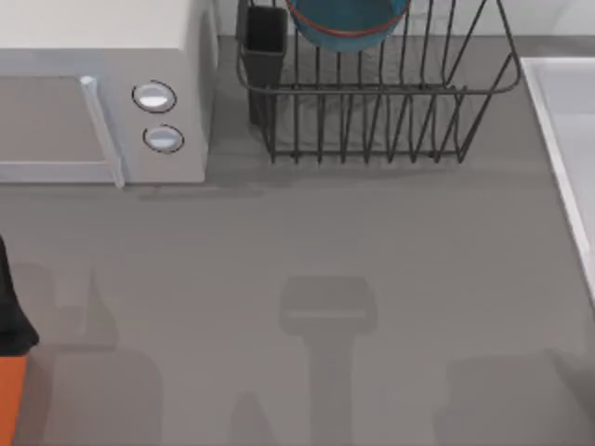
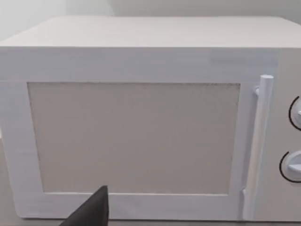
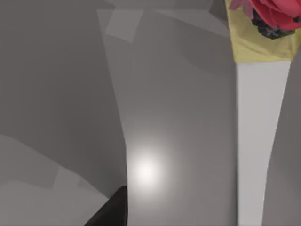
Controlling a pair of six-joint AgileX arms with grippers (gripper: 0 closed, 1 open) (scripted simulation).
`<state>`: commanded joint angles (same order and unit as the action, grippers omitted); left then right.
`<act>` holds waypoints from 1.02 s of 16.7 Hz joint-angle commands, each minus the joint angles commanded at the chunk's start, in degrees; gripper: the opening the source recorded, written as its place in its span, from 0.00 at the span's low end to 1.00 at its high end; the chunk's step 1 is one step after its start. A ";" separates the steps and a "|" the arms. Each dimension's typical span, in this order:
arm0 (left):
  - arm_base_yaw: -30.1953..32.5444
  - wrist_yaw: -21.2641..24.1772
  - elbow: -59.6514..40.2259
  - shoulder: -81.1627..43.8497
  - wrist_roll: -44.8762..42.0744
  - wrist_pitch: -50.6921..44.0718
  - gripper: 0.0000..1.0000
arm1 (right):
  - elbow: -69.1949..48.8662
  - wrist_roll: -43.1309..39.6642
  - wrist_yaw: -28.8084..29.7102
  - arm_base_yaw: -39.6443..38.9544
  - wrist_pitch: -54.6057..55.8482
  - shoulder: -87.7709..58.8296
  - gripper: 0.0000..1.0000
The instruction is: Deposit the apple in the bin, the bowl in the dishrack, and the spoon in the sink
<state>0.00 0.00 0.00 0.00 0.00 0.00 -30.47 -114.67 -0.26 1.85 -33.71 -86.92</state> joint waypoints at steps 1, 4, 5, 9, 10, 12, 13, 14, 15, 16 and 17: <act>0.00 0.00 0.00 0.00 0.00 0.00 1.00 | 0.00 0.00 0.00 0.00 0.00 0.00 0.00; 0.00 0.00 0.00 0.00 0.00 0.00 1.00 | 0.00 0.00 0.00 0.00 0.00 0.00 0.00; 0.00 0.00 0.00 0.00 0.00 0.00 1.00 | 0.00 0.00 0.00 0.00 0.00 0.00 0.00; 0.00 0.00 0.00 0.00 0.00 0.00 1.00 | -2.74 2.36 1.86 -0.52 -5.98 4.06 0.00; 0.00 0.00 0.00 0.00 0.00 0.00 1.00 | -2.87 2.32 1.86 -0.51 -6.13 4.10 0.00; 0.00 0.00 0.00 0.00 0.00 0.00 1.00 | -4.52 2.00 1.87 -0.48 -8.22 4.84 0.00; 0.00 0.00 0.00 0.00 0.00 0.00 1.00 | -5.87 1.83 1.88 -0.46 -10.17 5.51 0.00; 0.00 0.00 0.00 0.00 0.00 0.00 1.00 | -7.45 1.68 1.88 -0.44 -12.72 6.35 0.00; 0.00 0.00 0.00 0.00 0.00 0.00 1.00 | -9.22 1.58 1.88 -0.41 -15.86 7.33 0.00; 0.00 0.00 0.00 0.00 0.00 0.00 1.00 | -11.09 1.53 1.89 -0.37 -19.46 8.42 0.00; 0.00 0.00 0.00 0.00 0.00 0.00 1.00 | -13.02 1.48 1.89 -0.34 -23.07 9.55 0.00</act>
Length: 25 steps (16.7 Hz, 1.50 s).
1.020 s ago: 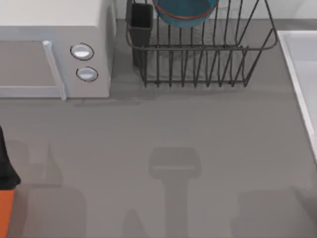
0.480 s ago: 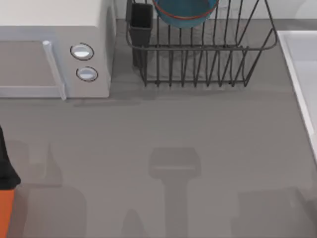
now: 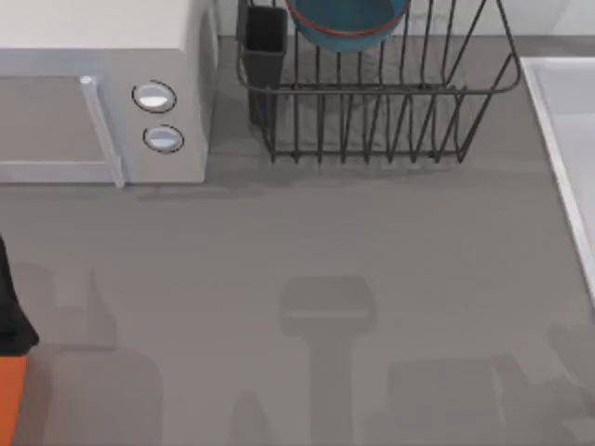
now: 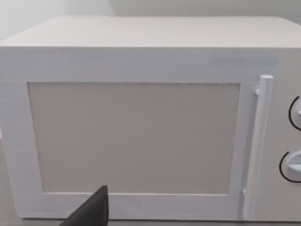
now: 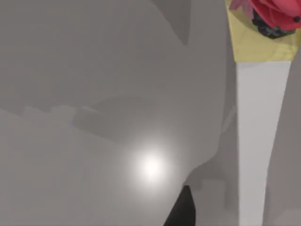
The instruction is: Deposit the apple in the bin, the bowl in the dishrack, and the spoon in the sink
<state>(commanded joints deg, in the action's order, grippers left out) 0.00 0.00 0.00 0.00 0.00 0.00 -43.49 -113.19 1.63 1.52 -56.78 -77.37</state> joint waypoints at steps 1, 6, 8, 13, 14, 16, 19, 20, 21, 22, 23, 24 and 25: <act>0.00 0.00 0.00 0.00 0.00 0.00 1.00 | -1.86 0.00 0.00 0.03 -3.17 1.14 0.00; 0.00 0.00 0.00 0.00 0.00 0.00 1.00 | -6.78 0.42 0.00 0.12 -10.01 4.56 0.00; 0.00 0.00 0.00 0.00 0.00 0.00 1.00 | -6.78 0.42 0.00 0.12 -10.01 4.56 0.00; 0.00 0.00 0.00 0.00 0.00 0.00 1.00 | -10.17 -0.14 0.05 0.29 -11.32 0.90 0.00; 0.00 0.00 0.00 0.00 0.00 0.00 1.00 | -12.57 -0.55 0.08 0.45 -12.26 -1.35 0.00; 0.00 0.00 0.00 0.00 0.00 0.00 1.00 | -19.17 -1.54 0.13 0.88 -14.66 -7.18 0.00; 0.00 0.00 0.00 0.00 0.00 0.00 1.00 | -33.52 -3.18 0.24 1.73 -19.19 -18.41 0.00; 0.00 0.00 0.00 0.00 0.00 0.00 1.00 | -39.44 -3.71 0.28 2.06 -20.86 -22.62 0.00; 0.00 0.00 0.00 0.00 0.00 0.00 1.00 | -45.79 -4.21 0.33 2.40 -22.56 -26.99 0.00; 0.00 0.00 0.00 0.00 0.00 0.00 1.00 | -52.47 -4.66 0.37 2.76 -24.28 -31.47 0.00; 0.00 0.00 0.00 0.00 0.00 0.00 1.00 | -59.36 -5.06 0.41 3.12 -26.00 -36.01 0.00; 0.00 0.00 0.00 0.00 0.00 0.00 1.00 | -66.36 -5.39 0.46 3.49 -27.67 -40.55 0.00; 0.00 0.00 0.00 0.00 0.00 0.00 1.00 | -73.33 -5.64 0.50 3.85 -29.30 -45.05 0.00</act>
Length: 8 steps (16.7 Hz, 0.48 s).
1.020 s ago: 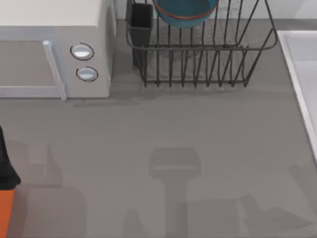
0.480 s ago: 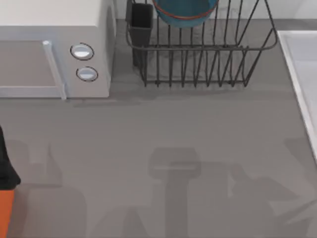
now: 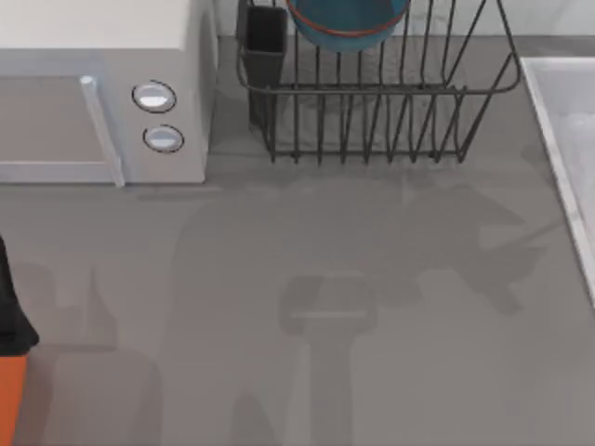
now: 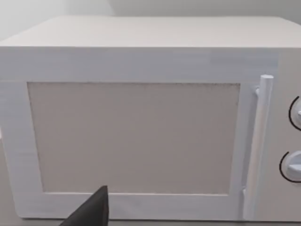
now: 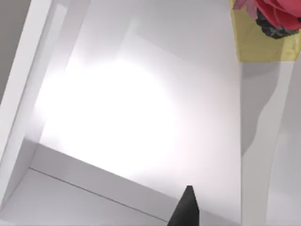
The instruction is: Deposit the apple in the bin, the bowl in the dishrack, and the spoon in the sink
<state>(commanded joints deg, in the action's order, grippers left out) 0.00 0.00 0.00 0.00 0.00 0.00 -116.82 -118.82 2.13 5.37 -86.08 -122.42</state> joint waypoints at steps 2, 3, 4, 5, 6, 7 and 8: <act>0.00 0.00 0.00 0.00 0.00 0.00 1.00 | -13.39 -0.29 0.08 0.72 -3.05 -8.64 0.00; 0.00 0.00 0.00 0.00 0.00 0.00 1.00 | -19.56 -0.34 0.12 1.06 -4.45 -12.69 0.00; 0.00 0.00 0.00 0.00 0.00 0.00 1.00 | -25.24 -0.35 0.16 1.38 -5.76 -16.52 0.00; 0.00 0.00 0.00 0.00 0.00 0.00 1.00 | -30.33 -0.31 0.19 1.69 -6.96 -20.10 0.00; 0.00 0.00 0.00 0.00 0.00 0.00 1.00 | -34.83 -0.23 0.22 1.97 -8.06 -23.37 0.00; 0.00 0.00 0.00 0.00 0.00 0.00 1.00 | -38.73 -0.12 0.25 2.23 -9.03 -26.32 0.00; 0.00 0.00 0.00 0.00 0.00 0.00 1.00 | -42.04 0.00 0.27 2.46 -9.88 -28.90 0.00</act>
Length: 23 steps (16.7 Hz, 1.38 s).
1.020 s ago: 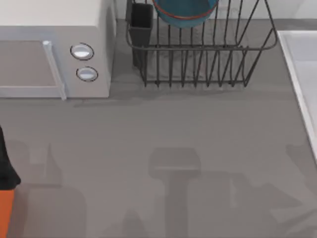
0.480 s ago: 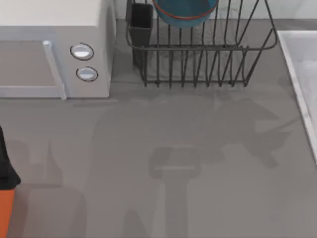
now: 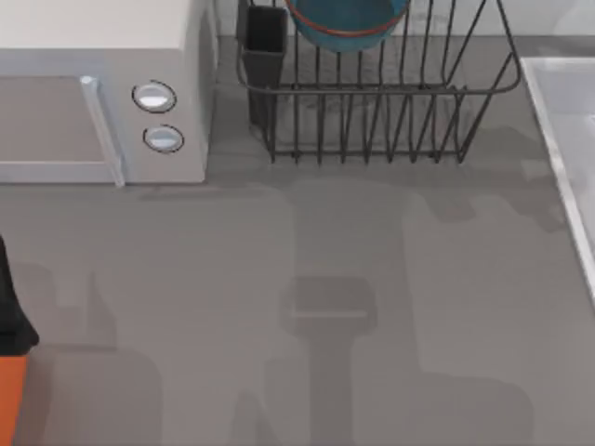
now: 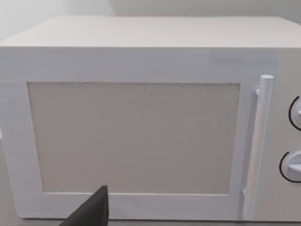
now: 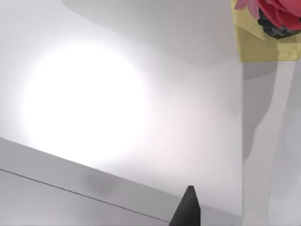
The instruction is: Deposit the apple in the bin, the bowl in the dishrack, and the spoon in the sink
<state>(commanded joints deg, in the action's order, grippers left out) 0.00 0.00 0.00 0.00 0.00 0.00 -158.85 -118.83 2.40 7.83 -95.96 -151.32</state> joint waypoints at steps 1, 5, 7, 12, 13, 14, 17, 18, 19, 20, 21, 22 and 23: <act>0.00 0.00 0.00 0.00 0.00 0.00 1.00 | -2.70 0.12 0.02 0.20 -0.71 -2.18 0.00; 0.00 0.00 0.00 0.00 0.00 0.00 1.00 | -7.44 0.40 0.05 0.57 -1.99 -6.15 0.00; 0.00 0.00 0.00 0.00 0.00 0.00 1.00 | -7.44 0.40 0.05 0.57 -1.99 -6.15 0.00; 0.00 0.00 0.00 0.00 0.00 0.00 1.00 | -5.04 0.47 0.02 0.15 -0.08 -5.26 0.00; 0.00 0.00 0.00 0.00 0.00 0.00 1.00 | -3.06 0.44 0.00 0.11 1.34 -4.55 0.00; 0.00 0.00 0.00 0.00 0.00 0.00 1.00 | -0.48 0.40 -0.02 0.08 3.02 -3.72 0.00; 0.00 0.00 0.00 0.00 0.00 0.00 1.00 | 9.65 0.39 -0.06 0.17 8.95 -0.90 0.00; 0.00 0.00 0.00 0.00 0.00 0.00 1.00 | 13.01 0.40 -0.06 0.25 10.97 0.05 0.00; 0.00 0.00 0.00 0.00 0.00 0.00 1.00 | 15.84 0.40 -0.06 0.33 12.90 0.96 0.00; 0.00 0.00 0.00 0.00 0.00 0.00 1.00 | 18.06 0.40 -0.07 0.41 14.64 1.78 0.00; 0.00 0.00 0.00 0.00 0.00 0.00 1.00 | 19.66 0.39 -0.07 0.47 16.02 2.43 0.00; 0.00 0.00 0.00 0.00 0.00 0.00 1.00 | 20.65 0.37 -0.07 0.52 16.93 2.86 0.00; 0.00 0.00 0.00 0.00 0.00 0.00 1.00 | 21.02 0.36 -0.08 0.54 17.28 3.04 0.00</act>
<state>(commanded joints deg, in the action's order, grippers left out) 0.00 0.00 0.00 0.00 0.00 0.00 -137.83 -118.46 2.32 8.38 -78.68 -148.28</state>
